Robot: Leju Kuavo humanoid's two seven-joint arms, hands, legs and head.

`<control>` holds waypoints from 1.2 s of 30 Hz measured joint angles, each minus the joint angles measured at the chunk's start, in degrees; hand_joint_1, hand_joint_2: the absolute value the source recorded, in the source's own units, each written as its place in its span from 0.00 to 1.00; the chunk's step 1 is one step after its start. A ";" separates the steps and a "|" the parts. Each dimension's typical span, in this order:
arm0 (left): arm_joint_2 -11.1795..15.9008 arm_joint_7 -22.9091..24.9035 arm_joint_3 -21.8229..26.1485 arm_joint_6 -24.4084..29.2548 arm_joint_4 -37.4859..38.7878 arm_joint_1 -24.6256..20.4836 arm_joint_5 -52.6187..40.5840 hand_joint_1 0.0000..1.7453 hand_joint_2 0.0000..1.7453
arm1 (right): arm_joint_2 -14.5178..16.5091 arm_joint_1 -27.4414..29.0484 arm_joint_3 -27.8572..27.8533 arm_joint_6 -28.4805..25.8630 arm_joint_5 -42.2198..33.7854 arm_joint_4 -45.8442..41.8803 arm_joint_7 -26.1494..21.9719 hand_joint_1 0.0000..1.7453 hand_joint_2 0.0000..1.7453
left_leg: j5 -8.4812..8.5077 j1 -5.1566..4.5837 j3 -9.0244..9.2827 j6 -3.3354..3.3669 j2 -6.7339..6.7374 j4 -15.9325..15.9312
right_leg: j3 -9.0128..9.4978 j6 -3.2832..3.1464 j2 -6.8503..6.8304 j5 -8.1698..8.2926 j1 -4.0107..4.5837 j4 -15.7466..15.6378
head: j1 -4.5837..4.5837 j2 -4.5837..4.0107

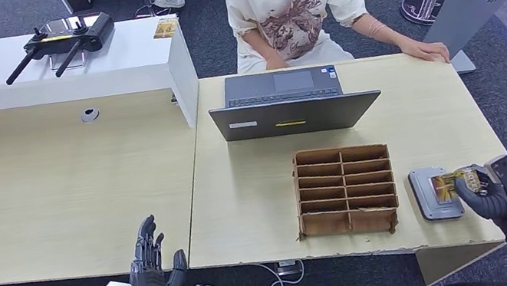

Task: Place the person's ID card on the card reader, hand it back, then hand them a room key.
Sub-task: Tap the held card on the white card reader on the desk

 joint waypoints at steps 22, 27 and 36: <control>0.00 -0.61 -0.20 -0.33 -5.64 0.79 -1.78 0.00 1.00 | 1.15 -5.52 1.32 -2.05 5.41 8.38 -0.05 1.00 1.00 | 0.00 0.00 -0.02 0.00 -0.03 0.00 | 0.00 0.00 -0.02 0.00 0.00 0.01 | -0.01 0.00; 0.02 -0.68 -0.27 -0.12 -7.40 1.36 -1.93 0.00 1.00 | 1.16 -6.83 1.62 -2.31 6.09 10.23 -0.22 1.00 1.00 | 0.00 0.00 -0.03 0.00 -0.03 0.00 | 0.00 0.00 -0.02 0.00 0.00 0.00 | -0.01 0.00; 0.05 -0.68 -0.29 0.50 -8.99 2.12 -1.95 0.00 1.00 | 1.16 -9.30 2.43 -4.39 8.81 13.17 -0.15 1.00 1.00 | 0.01 0.00 -0.01 0.00 -0.02 0.00 | 0.00 0.00 -0.02 0.00 0.00 0.00 | -0.01 0.00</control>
